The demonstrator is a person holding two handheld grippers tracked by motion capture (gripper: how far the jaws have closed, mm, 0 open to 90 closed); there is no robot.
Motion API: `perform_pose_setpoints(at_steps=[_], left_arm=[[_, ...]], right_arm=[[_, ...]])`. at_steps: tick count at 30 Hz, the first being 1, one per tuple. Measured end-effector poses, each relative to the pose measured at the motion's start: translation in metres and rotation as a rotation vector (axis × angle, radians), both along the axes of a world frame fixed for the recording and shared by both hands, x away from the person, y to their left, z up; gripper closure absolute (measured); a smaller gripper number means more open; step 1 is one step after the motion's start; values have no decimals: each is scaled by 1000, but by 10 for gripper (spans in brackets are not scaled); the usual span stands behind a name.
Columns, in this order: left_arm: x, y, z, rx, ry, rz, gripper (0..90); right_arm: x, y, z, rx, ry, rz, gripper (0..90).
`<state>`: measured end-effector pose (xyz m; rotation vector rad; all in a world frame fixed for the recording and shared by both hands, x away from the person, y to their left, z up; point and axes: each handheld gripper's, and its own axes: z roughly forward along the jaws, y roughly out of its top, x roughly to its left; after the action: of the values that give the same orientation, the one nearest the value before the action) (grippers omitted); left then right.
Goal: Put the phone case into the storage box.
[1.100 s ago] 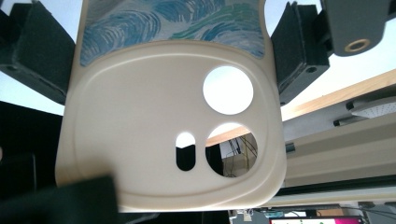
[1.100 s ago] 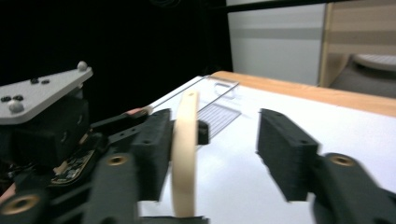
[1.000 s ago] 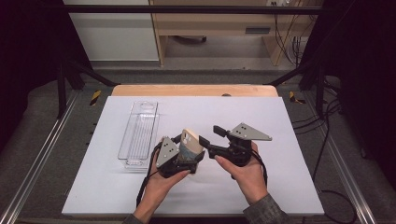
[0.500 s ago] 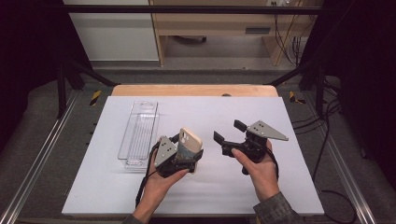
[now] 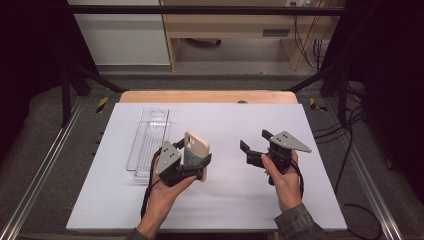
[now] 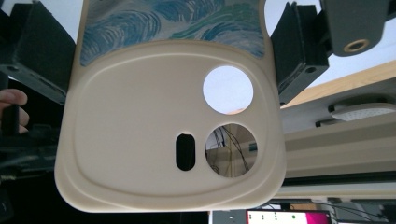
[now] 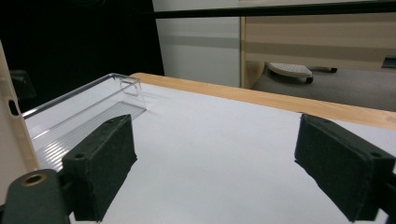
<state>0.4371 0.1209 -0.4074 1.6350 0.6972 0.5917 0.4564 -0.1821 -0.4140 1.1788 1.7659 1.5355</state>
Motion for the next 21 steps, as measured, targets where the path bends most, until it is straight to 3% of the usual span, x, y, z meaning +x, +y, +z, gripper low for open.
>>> perform_pose_setpoints(at_steps=[5, 14, 21], left_arm=[[2, 4, 11, 11, -3, 20, 113], [14, 12, 56, 23, -22, 37, 113], [23, 20, 81, 46, -52, 78, 112]], right_arm=[[-1, -10, -2, -16, -9, 8, 69], [-5, -24, -8, -15, 9, 18, 56], [-11, -32, -20, -37, 7, 0, 61]])
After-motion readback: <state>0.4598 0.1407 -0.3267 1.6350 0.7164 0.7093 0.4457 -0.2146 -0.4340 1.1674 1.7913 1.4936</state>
